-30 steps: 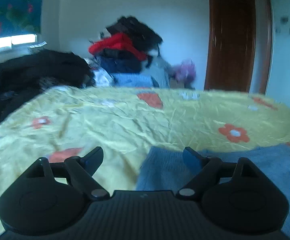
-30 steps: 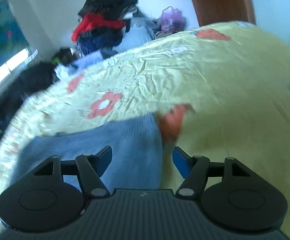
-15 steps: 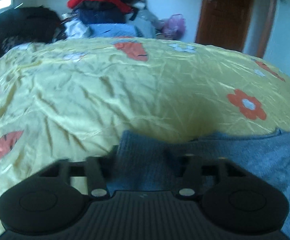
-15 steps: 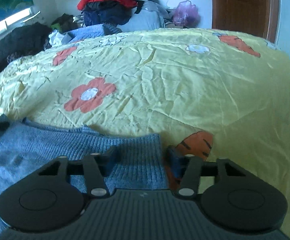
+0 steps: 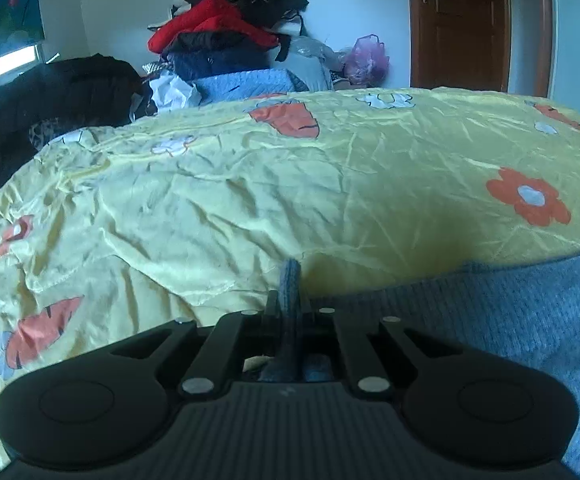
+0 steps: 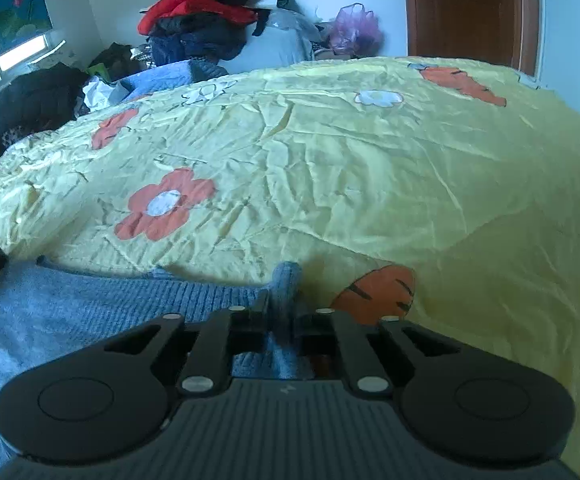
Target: Fold small clothes
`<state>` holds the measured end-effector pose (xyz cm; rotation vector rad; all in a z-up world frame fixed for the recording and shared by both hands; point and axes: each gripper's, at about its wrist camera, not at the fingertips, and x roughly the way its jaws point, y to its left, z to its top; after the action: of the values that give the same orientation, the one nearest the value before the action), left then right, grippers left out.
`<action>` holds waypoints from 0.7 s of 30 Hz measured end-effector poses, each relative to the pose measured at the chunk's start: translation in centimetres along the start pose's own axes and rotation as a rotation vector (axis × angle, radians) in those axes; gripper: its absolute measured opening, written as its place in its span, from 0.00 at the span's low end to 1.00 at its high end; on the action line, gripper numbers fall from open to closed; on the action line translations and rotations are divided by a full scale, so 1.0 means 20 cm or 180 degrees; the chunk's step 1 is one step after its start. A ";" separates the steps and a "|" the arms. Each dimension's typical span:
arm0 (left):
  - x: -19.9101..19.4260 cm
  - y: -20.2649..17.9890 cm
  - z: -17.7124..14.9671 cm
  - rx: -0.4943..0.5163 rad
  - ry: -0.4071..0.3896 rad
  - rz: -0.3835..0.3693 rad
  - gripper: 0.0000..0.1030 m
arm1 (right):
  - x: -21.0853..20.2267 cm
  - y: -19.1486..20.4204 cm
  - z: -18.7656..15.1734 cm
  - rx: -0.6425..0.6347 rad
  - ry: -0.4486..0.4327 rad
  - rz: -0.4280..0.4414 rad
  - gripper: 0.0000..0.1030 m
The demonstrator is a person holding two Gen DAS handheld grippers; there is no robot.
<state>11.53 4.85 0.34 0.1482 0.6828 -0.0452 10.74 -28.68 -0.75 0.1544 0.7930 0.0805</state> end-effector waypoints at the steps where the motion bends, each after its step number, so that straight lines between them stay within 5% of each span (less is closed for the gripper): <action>1: -0.02 0.01 0.00 -0.0021 -0.0027 0.0014 0.11 | -0.01 0.00 0.00 0.0017 -0.0002 -0.0008 0.31; 2: -0.05 0.02 0.00 -0.0050 -0.0056 0.0038 0.12 | -0.02 0.00 0.00 0.0035 -0.0005 -0.0034 0.43; 4: -0.13 0.03 0.00 -0.0091 -0.0182 0.0120 0.13 | -0.06 0.01 -0.01 0.0071 -0.0069 -0.0071 0.50; 9: -0.39 0.05 -0.05 -0.0382 -0.0426 -0.0120 0.26 | -0.27 0.09 -0.04 0.0080 -0.0540 -0.0087 0.50; 15: -0.27 -0.09 -0.17 -0.0186 -0.0054 -0.0234 0.27 | -0.17 0.37 -0.14 -0.0396 -0.0282 0.0159 0.57; 17: -0.24 -0.06 -0.19 -0.0265 -0.0105 -0.0287 0.27 | -0.09 0.36 -0.16 -0.0398 -0.0172 0.0028 0.58; 21: -0.23 0.03 -0.17 -0.0545 -0.0054 -0.0404 0.28 | -0.09 0.28 -0.20 -0.0271 -0.0359 0.0207 0.62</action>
<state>5.90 5.99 0.77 -0.0599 0.6754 -0.1091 6.66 -23.04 -1.32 0.1031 0.6709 0.1656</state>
